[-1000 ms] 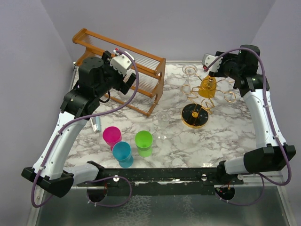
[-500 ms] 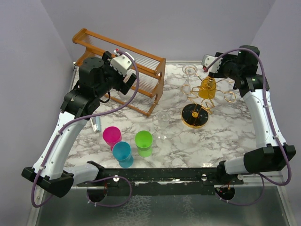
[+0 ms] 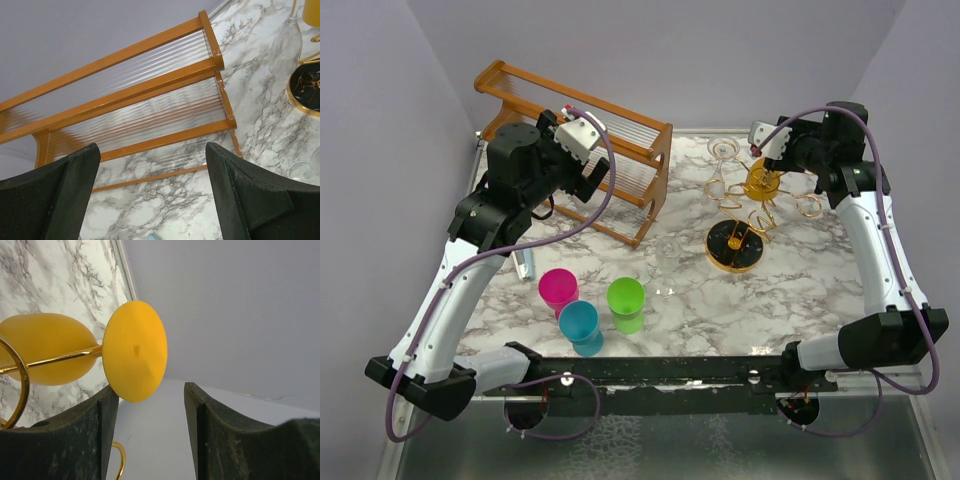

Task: Place the wine glass upside down on the wine glass rack

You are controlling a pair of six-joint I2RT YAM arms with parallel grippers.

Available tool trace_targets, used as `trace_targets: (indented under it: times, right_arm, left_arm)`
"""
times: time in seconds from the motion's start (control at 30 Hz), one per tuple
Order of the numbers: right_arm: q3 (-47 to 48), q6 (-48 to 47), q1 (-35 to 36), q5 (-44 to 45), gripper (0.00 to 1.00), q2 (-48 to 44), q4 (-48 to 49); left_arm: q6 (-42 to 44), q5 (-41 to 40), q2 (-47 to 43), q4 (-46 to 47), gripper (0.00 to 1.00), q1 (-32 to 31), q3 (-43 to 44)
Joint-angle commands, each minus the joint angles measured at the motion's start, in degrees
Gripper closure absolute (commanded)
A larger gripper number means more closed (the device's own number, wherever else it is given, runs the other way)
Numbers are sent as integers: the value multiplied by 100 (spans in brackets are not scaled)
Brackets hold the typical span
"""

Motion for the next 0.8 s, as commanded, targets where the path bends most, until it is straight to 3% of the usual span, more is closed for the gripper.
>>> trace_targets:
  times: [0.0,0.77]
  right_arm:
    - [-71,-36,-9,245,45,-210,-21]
    - [-205,79,-8,425,44,-511,-30]
  left_arm:
    - [38,115,-161,66,11,18,-38]
    - [40,110,-222,76,11,11,-83]
